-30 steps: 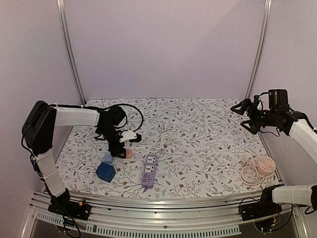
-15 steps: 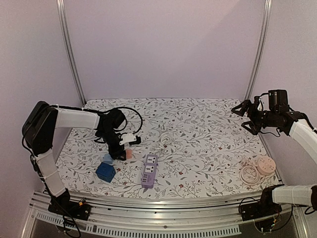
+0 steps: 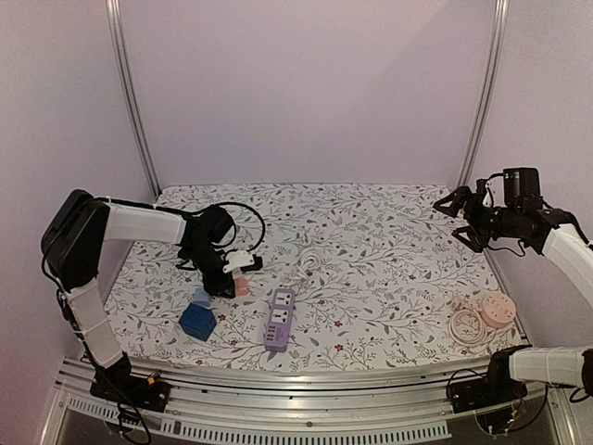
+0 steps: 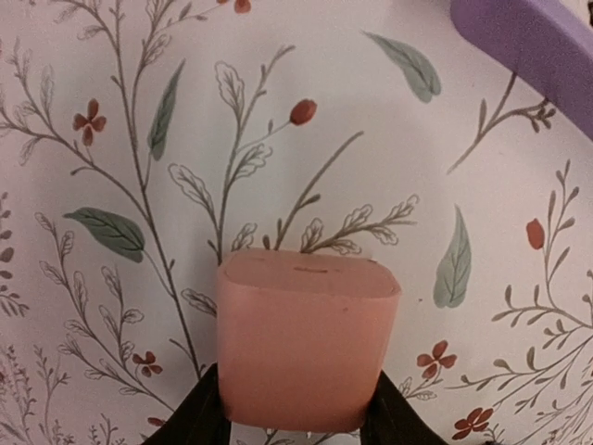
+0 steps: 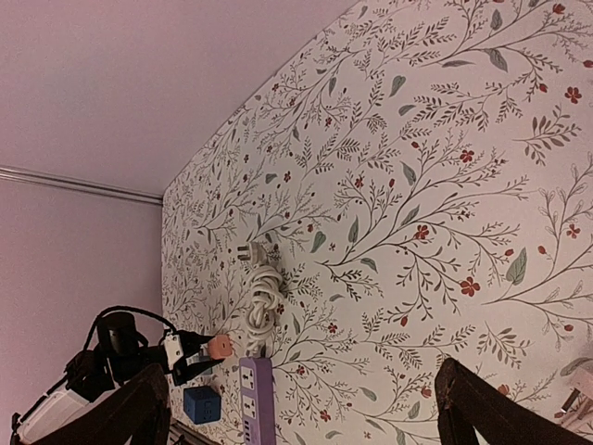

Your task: Insert the plug

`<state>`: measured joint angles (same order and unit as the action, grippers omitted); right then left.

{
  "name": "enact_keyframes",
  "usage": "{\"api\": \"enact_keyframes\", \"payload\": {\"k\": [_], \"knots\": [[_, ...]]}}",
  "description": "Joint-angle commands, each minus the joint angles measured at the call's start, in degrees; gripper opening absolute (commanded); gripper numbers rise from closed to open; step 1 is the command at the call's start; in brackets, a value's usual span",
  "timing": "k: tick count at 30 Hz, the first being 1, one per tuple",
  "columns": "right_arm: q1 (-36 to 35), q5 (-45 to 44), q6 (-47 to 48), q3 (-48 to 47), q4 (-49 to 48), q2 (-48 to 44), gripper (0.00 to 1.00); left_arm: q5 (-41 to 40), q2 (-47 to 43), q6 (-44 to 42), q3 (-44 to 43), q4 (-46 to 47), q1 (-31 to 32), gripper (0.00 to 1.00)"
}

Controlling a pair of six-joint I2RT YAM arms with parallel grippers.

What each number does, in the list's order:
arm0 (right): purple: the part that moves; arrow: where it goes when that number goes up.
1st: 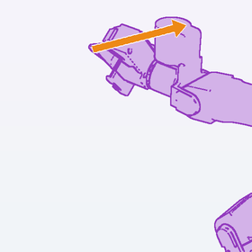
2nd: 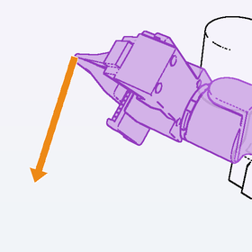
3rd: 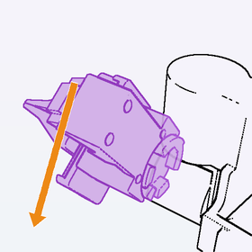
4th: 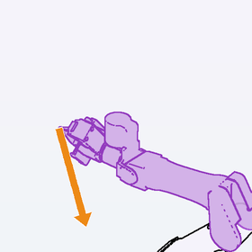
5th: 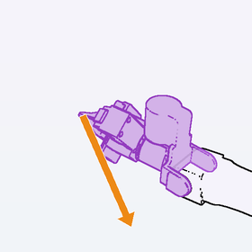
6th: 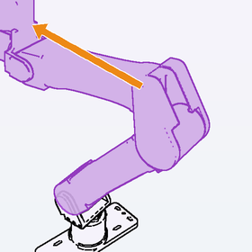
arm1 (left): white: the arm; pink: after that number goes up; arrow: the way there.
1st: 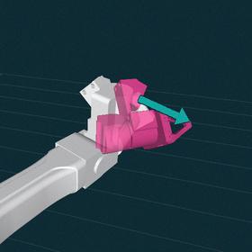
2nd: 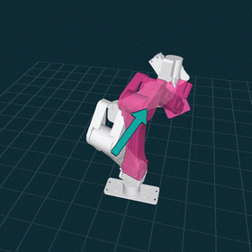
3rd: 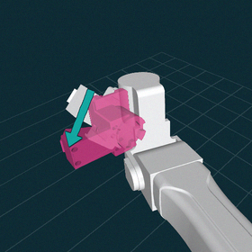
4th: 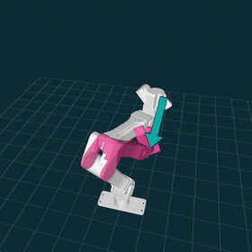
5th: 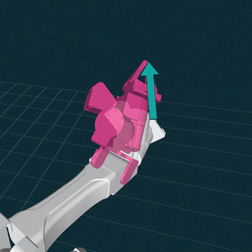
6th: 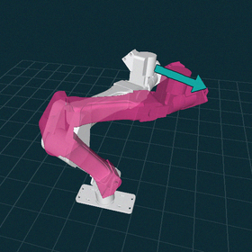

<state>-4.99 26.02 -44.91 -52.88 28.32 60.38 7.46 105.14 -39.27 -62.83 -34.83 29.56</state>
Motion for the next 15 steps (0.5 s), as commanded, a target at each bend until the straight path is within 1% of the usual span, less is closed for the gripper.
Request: {"api": "enact_keyframes", "payload": {"k": [1, 3, 4, 5, 7, 8, 10, 15], "knots": [[-0.4, -0.3, 0.3, 0.0, 0.4, -0.7, 0.99, 0.3, 0.4, 1.0, 0.6, 1.3, -0.5, 0.37], [-0.4, 0.0, 0.1, 0.2, -0.1, -0.7, 0.99, -0.1, 0.0, 1.6, 0.7, 1.7, -0.5, 0.38], [-0.4, 0.2, 0.0, 0.4, -0.2, -0.7, 0.99, 0.0, -0.2, 1.8, 1.0, 2.0, -0.5, 0.44], [-0.4, 0.4, 0.0, 0.5, -0.4, -0.5, 0.99, 0.2, -0.4, 1.9, 1.3, 2.3, -0.4, 0.55], [-0.4, 0.7, -0.3, 0.6, -0.6, -0.3, 0.99, 0.2, -0.4, 1.9, 1.8, 2.8, -0.5, 0.62], [-0.4, 0.8, -0.4, 0.6, -0.5, -0.2, 0.99, 0.2, -0.4, 1.9, 1.9, 3.0, -0.5, 0.63], [-0.4, 1.0, -0.5, 0.6, -0.5, 0.0, 0.99, 0.3, -0.5, 2.0, 2.1, 3.4, -0.5, 0.62], [-0.3, 1.0, -0.6, 0.5, -0.5, 0.0, 0.99, 0.5, 0.4, 2.2, 1.6, 3.8, -0.5, 0.52]]}}
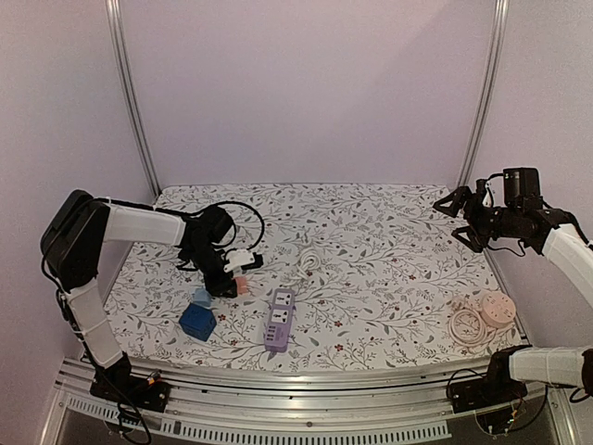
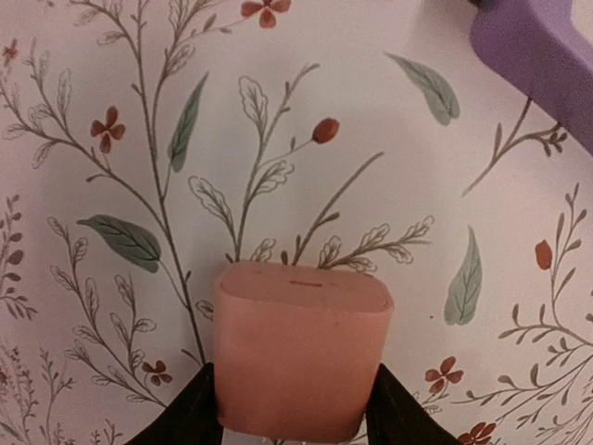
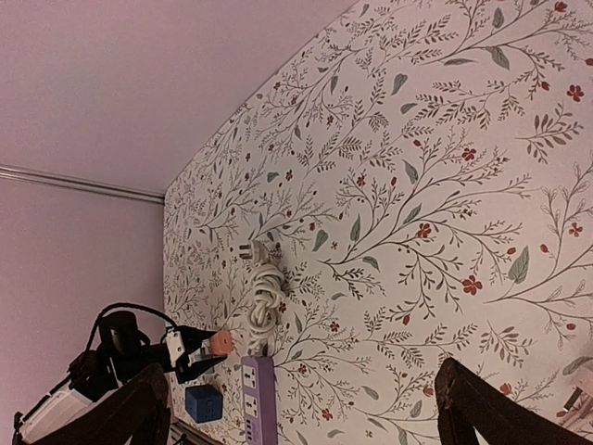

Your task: Insert the plug

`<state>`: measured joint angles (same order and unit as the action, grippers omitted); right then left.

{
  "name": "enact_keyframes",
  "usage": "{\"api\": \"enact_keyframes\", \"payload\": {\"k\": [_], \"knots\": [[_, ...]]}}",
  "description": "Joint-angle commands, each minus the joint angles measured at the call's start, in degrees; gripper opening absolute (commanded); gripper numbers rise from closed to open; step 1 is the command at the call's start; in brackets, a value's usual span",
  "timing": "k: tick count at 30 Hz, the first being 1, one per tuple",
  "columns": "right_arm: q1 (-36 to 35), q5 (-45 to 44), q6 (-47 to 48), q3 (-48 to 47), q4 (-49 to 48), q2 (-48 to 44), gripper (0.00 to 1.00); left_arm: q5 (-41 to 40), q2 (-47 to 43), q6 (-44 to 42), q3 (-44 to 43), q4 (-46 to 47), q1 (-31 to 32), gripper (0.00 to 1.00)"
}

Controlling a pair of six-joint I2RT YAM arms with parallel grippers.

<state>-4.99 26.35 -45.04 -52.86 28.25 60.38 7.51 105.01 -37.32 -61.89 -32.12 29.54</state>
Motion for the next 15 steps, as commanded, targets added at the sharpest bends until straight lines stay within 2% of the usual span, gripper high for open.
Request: {"api": "enact_keyframes", "payload": {"k": [1, 7, 13, 15], "knots": [[-0.4, 0.7, -0.5, 0.5, -0.3, 0.1, 0.99, 0.5, 0.6, 0.3, 0.5, 1.1, -0.4, 0.5], [-0.4, 0.7, -0.7, 0.6, 0.0, -0.1, 0.99, -0.2, 0.3, 1.2, -0.4, 0.8, -0.4, 0.35], [-0.4, 2.5, -1.8, 1.5, -1.0, 0.6, 0.99, 1.5, -0.7, 5.3, -4.0, -0.7, -0.4, 0.06], [-0.4, 2.5, -2.7, 1.3, -0.3, 1.6, 0.99, 2.8, -1.8, 6.6, -4.4, -1.6, -0.4, 0.02]]}}
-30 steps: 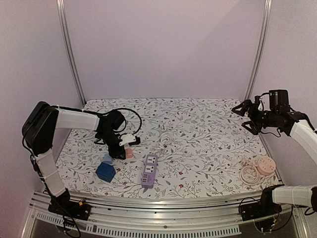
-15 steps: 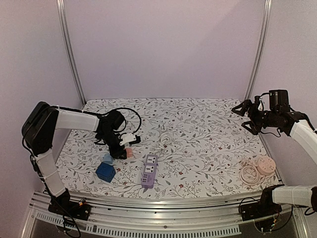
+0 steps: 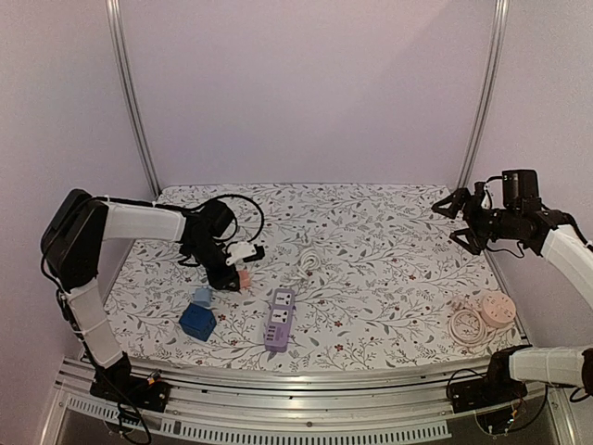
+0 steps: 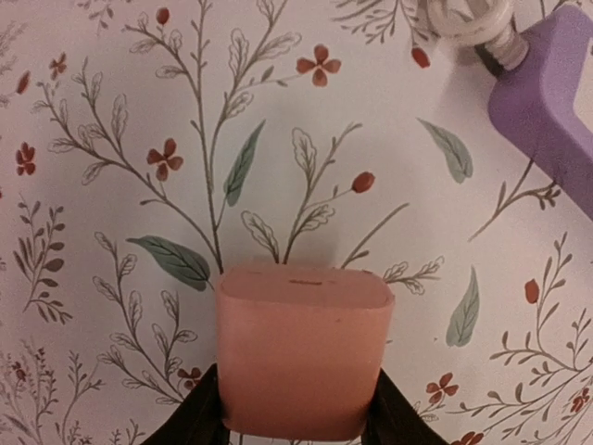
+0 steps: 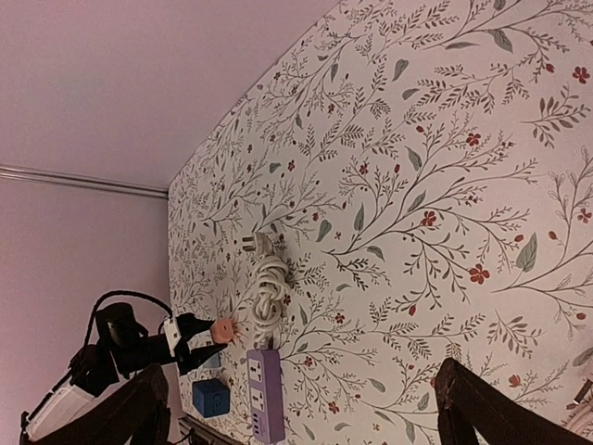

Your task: Insert the plug

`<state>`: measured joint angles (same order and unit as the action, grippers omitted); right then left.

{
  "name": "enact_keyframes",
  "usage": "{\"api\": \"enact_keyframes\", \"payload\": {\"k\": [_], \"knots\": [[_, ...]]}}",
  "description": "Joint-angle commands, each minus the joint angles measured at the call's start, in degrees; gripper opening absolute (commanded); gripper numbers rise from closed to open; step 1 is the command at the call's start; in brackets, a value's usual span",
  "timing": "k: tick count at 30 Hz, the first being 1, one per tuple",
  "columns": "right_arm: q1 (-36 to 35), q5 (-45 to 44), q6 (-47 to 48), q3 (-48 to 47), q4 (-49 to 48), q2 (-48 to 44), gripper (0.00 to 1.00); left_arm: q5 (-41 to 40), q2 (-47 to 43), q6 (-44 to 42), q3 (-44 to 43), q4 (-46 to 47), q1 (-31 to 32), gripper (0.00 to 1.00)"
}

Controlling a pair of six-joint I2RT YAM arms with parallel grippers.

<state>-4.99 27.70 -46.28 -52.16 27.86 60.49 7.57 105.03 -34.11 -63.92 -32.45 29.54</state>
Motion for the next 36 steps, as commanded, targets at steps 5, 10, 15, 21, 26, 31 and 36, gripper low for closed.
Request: {"api": "enact_keyframes", "payload": {"k": [5, 10, 15, 21, 26, 31, 36], "knots": [[-0.4, -1.1, -6.3, 1.7, 1.1, 3.4, 0.99, 4.5, -6.9, 8.3, -1.7, -0.8, -0.1, 0.0], [-0.5, -6.9, -15.0, 4.4, 0.6, 2.0, 0.99, 9.7, -12.0, 14.5, -1.9, -1.3, 0.2, 0.0], [-0.5, -0.4, -21.1, 14.1, -12.8, -4.5, 0.99, 14.3, -16.7, 20.6, -0.6, 0.9, 1.5, 0.0], [-1.9, 6.3, -17.0, 12.3, -15.4, -4.0, 0.99, 16.8, -19.4, 26.5, -0.6, 3.1, 5.4, 0.0], [-9.2, 5.7, -9.5, 2.2, -8.4, 4.9, 0.99, 18.0, -19.8, 30.6, -0.6, 7.9, 9.1, 0.0], [-18.2, 6.6, -8.4, -3.3, -9.6, 13.1, 0.99, 17.9, -18.3, 33.1, -2.3, 9.2, 12.1, 0.0], [-25.3, 8.2, -7.8, -9.3, -9.7, 20.3, 0.99, 16.5, -16.1, 33.8, -4.0, 8.6, 14.2, 0.0]]}}
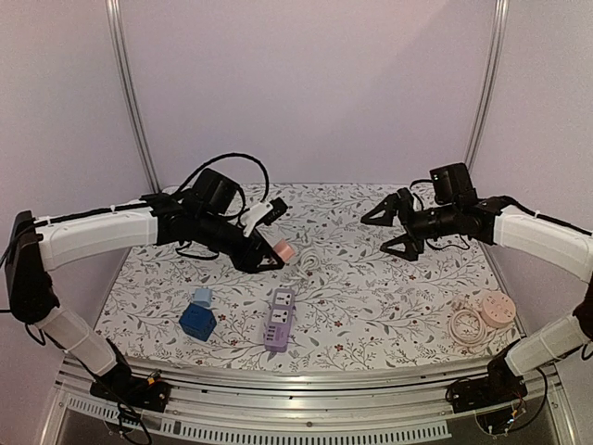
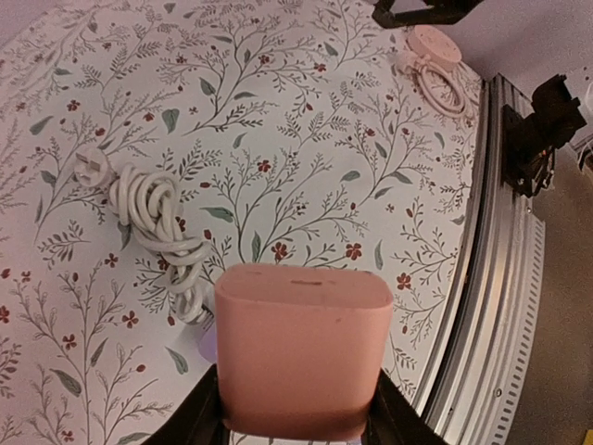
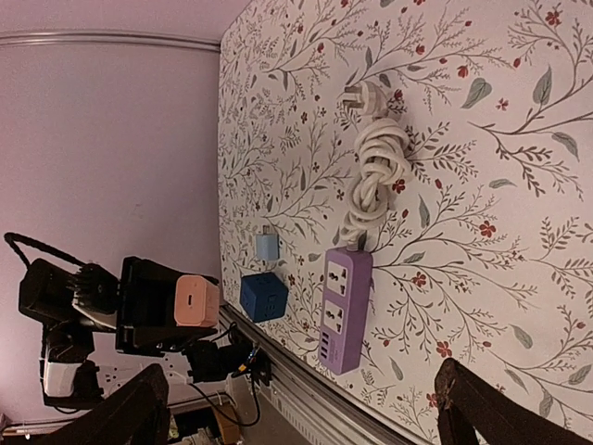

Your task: Insert the plug

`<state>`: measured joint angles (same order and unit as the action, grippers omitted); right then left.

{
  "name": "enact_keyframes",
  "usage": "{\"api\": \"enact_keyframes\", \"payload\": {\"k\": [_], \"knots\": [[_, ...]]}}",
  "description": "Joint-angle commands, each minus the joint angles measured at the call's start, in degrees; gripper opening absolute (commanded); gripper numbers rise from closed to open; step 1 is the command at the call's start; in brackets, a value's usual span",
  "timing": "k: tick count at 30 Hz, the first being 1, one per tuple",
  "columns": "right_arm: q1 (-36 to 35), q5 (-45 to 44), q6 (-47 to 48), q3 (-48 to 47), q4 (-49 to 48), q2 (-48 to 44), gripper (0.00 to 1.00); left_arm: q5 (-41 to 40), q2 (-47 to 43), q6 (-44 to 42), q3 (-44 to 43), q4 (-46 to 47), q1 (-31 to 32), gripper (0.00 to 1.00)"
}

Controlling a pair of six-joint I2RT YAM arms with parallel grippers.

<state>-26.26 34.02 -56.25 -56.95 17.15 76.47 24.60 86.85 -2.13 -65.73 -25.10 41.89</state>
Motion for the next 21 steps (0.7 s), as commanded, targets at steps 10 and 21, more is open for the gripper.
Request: {"api": "enact_keyframes", "payload": {"k": [10, 21], "knots": [[-9.5, 6.1, 4.0, -13.5, 4.3, 14.1, 0.93, -4.3, 7.0, 2.8, -7.0, 0.1, 6.1, 0.0], [-11.5, 10.7, 5.6, -18.4, 7.3, 21.0, 0.81, -6.2, 12.7, 4.1, -13.4, 0.4, 9.8, 0.0]]}}
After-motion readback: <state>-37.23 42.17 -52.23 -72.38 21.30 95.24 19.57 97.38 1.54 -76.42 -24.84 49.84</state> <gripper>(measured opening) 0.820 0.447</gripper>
